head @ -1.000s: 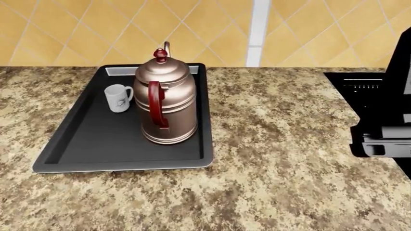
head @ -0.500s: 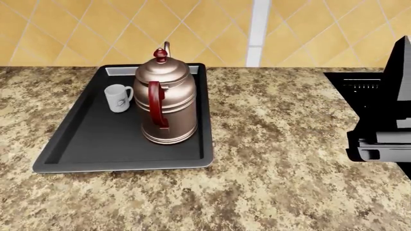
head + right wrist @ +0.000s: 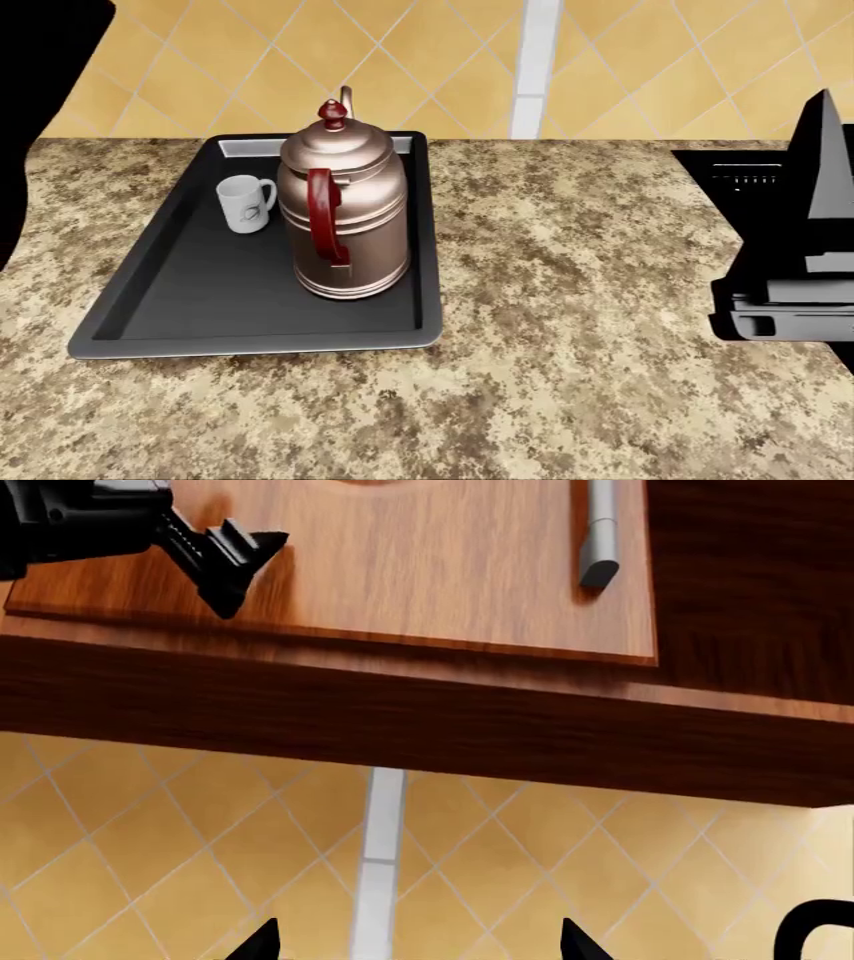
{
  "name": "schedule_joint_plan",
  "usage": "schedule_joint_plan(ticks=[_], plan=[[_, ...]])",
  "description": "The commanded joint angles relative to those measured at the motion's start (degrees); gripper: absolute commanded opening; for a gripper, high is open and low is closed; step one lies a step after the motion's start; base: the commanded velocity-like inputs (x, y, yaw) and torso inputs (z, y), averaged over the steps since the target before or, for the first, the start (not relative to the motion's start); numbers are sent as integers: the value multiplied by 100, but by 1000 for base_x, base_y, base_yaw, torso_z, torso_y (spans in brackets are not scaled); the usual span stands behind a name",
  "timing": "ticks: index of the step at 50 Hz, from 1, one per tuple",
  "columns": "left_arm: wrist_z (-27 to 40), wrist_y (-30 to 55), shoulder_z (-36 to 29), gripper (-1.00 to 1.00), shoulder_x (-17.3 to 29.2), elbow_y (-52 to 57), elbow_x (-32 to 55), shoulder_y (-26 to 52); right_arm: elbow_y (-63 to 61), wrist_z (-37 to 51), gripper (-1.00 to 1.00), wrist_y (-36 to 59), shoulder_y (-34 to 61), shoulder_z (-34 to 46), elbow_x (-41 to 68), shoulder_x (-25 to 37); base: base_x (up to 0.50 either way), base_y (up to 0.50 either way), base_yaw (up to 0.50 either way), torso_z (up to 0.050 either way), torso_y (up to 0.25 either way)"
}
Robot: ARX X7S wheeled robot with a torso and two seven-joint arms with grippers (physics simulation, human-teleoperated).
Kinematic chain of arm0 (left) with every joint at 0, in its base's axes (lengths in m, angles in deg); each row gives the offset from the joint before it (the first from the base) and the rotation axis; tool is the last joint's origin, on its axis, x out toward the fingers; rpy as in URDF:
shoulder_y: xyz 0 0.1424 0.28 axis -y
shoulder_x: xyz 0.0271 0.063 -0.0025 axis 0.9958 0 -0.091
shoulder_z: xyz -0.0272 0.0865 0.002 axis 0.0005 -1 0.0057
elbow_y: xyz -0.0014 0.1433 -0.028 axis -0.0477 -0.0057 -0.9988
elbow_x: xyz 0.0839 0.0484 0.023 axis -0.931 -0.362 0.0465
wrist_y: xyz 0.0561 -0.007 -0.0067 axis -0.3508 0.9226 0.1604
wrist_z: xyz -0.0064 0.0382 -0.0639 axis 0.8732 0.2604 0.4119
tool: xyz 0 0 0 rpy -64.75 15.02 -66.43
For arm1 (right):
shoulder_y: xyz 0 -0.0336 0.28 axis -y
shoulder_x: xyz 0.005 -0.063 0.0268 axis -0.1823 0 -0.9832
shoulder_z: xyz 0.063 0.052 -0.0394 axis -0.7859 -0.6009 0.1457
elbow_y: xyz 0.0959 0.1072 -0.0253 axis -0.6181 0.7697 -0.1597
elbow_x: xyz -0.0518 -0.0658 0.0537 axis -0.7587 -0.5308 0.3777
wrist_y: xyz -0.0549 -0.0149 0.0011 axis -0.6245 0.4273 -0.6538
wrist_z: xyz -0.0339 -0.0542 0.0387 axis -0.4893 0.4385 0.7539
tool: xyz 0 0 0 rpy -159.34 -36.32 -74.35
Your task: Pick the kettle from the counter and place it on the tray. Then pick the mug from the cabinet and place it on the tray. Then close the cabinet doors.
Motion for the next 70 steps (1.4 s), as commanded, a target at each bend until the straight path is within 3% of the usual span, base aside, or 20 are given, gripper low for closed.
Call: schedule_joint_plan(ticks=[1, 12, 22, 31, 33, 34, 36, 38, 47, 55, 63, 70], plan=[[-272, 2396, -1116, 100, 0, -474, -343, -784, -15, 17, 100, 6, -29, -8, -23, 22, 0, 0, 0, 0, 0], [-533, 2017, -1162, 100, 0, -446, -2276, -1053, 42, 35, 100, -42, -194, -86, -63, -13, 0, 0, 0, 0, 0], [-558, 1894, -1125, 100, 0, -545, -2562, -1029, 36, 51, 100, -33, -278, -167, -63, -30, 0, 0, 0, 0, 0], [-92, 1452, -817, 100, 0, -867, -1563, -453, 40, 65, 100, -49, -335, -237, -76, -34, 0, 0, 0, 0, 0], [128, 1212, -628, 100, 0, -1007, -926, -178, 42, 77, 100, -48, -344, -257, -74, -49, 0, 0, 0, 0, 0], [-69, 1158, 1, 100, 34, -997, -364, 303, 14, 178, 100, 4, -315, -303, 13, -190, 0, 0, 0, 0, 0], [874, 2001, 1195, 100, 1386, 722, 1067, 489, -28, 315, 100, 64, -257, -350, 127, -391, 0, 0, 0, 0, 0], [1405, 2213, 1861, 100, 1899, 2441, 1811, 446, -43, 392, 100, 73, -184, -326, 181, -517, 0, 0, 0, 0, 0], [2697, 2542, 2987, 100, 3089, 4653, 3341, -149, -59, 517, 100, -51, 396, 167, 256, -735, 0, 0, 0, 0, 0], [4105, 1999, 4081, 100, 4374, 7386, 5039, -1535, -60, 483, 100, 6, 410, -3, 382, -765, 0, 0, 0, 0, 0], [4668, 933, 4640, 100, 5873, 9708, 4648, -3596, -61, 476, 100, 37, 415, -136, 478, -829, 0, 0, 0, 0, 0], [4757, -5, 4972, 100, 6551, 10407, 4456, -4927, -61, 490, 100, -5, 416, -237, 558, -898, 2, -405, 0, 0, 0]])
